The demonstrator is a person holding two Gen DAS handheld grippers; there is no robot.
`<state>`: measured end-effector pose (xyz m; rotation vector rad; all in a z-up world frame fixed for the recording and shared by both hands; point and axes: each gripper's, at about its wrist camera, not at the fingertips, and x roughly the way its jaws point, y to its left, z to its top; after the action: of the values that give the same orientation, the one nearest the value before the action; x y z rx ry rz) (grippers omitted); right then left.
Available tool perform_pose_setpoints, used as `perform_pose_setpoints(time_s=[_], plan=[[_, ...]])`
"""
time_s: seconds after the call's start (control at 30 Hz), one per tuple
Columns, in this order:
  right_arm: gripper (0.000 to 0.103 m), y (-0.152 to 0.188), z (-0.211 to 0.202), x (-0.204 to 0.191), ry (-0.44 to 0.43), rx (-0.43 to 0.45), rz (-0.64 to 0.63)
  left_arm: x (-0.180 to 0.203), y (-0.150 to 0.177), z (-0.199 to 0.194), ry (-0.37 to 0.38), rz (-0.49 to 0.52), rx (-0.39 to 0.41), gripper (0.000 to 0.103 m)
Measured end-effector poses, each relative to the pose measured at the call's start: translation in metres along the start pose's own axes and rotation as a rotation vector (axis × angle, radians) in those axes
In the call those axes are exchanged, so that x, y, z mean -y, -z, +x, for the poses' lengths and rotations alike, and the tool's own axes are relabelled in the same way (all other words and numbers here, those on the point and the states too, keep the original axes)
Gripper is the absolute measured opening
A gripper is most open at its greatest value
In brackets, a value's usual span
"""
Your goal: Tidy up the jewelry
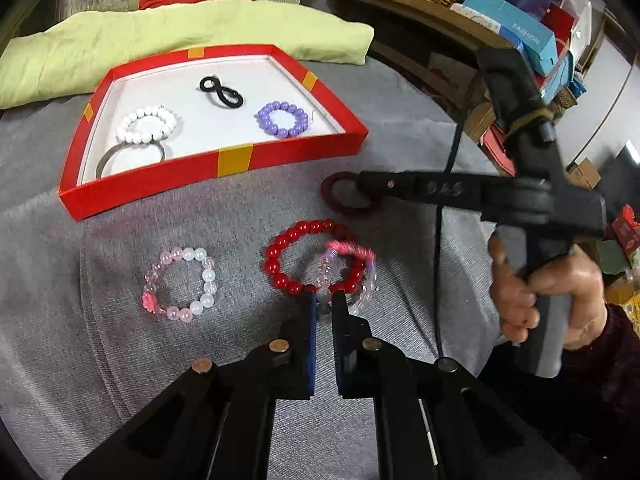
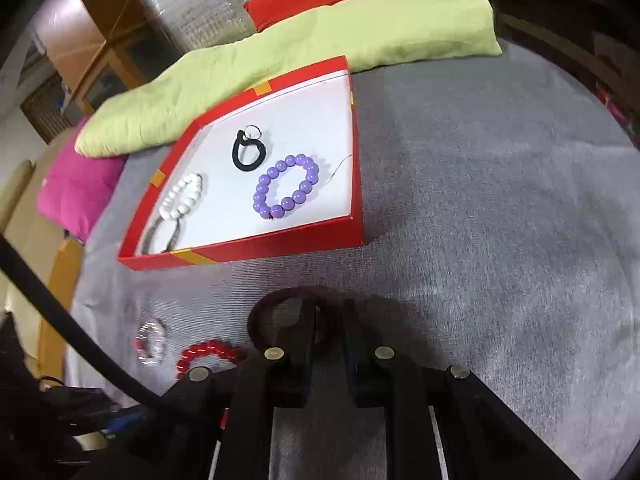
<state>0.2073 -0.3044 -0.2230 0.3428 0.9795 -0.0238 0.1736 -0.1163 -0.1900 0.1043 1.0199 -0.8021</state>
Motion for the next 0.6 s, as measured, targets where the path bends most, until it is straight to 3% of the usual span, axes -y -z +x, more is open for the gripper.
perform_pose_setpoints(time_s=[0.1,0.37,0.6], plan=[[0.007,0.001,-0.001,-0.002,0.028,0.012,-0.03,0.0,-0.003,-0.006,0.008,0.002,0.024,0.008],[0.006,-0.002,-0.016,0.013,0.035,0.056,0.01,-0.006,-0.014,-0.032,0.029,-0.018,0.118,0.008],[0.006,-0.004,-0.026,0.023,0.008,0.073,0.057,-0.019,-0.02,-0.046,0.003,-0.041,0.174,0.008]])
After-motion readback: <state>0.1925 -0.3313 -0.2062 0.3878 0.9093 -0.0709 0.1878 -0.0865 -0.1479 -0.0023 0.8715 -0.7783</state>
